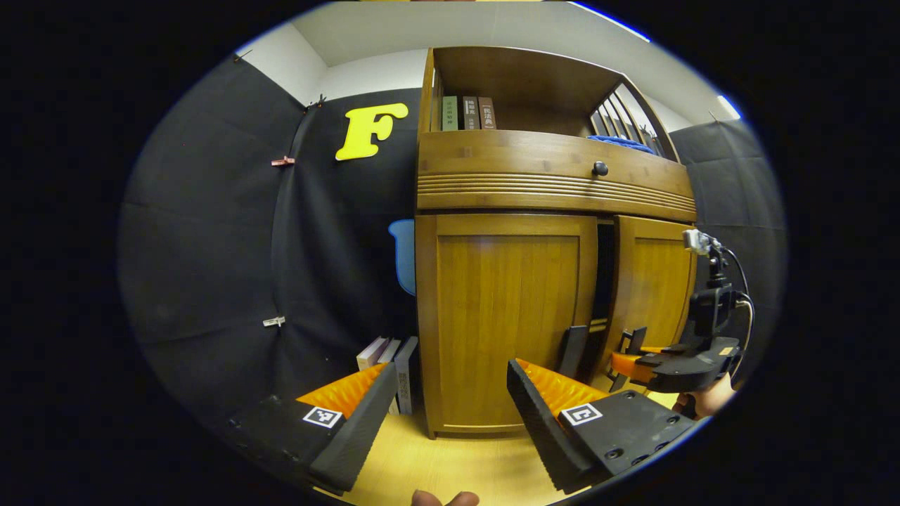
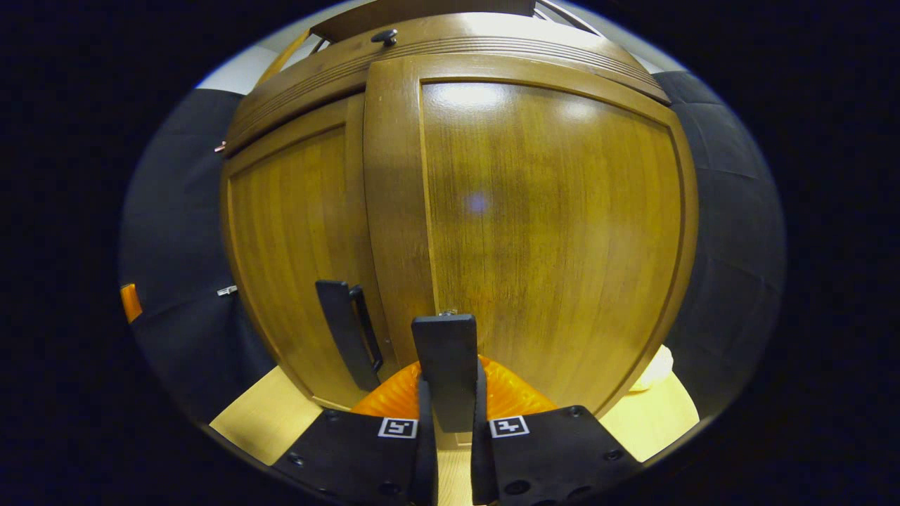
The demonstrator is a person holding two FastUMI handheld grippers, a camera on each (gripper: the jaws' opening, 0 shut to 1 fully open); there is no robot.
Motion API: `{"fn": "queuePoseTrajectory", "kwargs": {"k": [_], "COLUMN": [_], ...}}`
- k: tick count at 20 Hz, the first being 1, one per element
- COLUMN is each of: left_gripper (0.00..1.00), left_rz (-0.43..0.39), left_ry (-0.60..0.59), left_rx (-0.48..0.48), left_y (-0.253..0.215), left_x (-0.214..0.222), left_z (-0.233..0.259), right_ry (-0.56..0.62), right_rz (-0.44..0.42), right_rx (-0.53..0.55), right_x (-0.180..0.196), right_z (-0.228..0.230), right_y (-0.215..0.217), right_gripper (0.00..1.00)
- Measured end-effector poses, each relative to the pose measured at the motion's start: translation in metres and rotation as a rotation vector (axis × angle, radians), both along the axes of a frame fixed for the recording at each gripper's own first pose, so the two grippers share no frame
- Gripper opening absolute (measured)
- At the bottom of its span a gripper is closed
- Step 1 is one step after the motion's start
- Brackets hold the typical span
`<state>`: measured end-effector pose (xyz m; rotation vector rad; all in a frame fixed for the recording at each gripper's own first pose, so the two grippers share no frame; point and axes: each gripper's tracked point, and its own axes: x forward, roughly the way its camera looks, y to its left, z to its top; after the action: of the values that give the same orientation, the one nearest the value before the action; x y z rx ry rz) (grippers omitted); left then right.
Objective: Open the right door of the double-door shoe cabinet with the right hand, and open the left door with the left hand.
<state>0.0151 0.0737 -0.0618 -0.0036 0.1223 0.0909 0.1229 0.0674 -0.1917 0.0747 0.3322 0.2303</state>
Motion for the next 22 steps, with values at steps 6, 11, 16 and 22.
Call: {"fn": "queuePoseTrajectory", "kwargs": {"k": [6,11,16,22], "left_gripper": [0.97,0.97,0.96,0.97], "left_rz": [0.016,-0.011,-0.065,-0.132], "left_ry": [0.0,-0.018,-0.009,-0.018], "left_rx": [-0.016,0.004,0.009,0.014], "left_y": [-0.004,-0.022,-0.05,-0.09], "left_x": [-0.016,-0.022,-0.018,-0.006], "left_z": [0.001,0.01,0.008,0.012], "right_ry": [0.002,0.021,0.021,0.007], "right_rz": [0.01,-0.027,-0.068,-0.17], "right_rx": [0.021,0.018,-0.007,-0.058], "right_x": [-0.06,-0.089,-0.111,-0.135], "right_z": [0.008,0.012,0.014,0.027], "right_y": [-0.039,-0.073,-0.111,-0.171], "right_gripper": [0.22,0.22,0.22,0.2]}}
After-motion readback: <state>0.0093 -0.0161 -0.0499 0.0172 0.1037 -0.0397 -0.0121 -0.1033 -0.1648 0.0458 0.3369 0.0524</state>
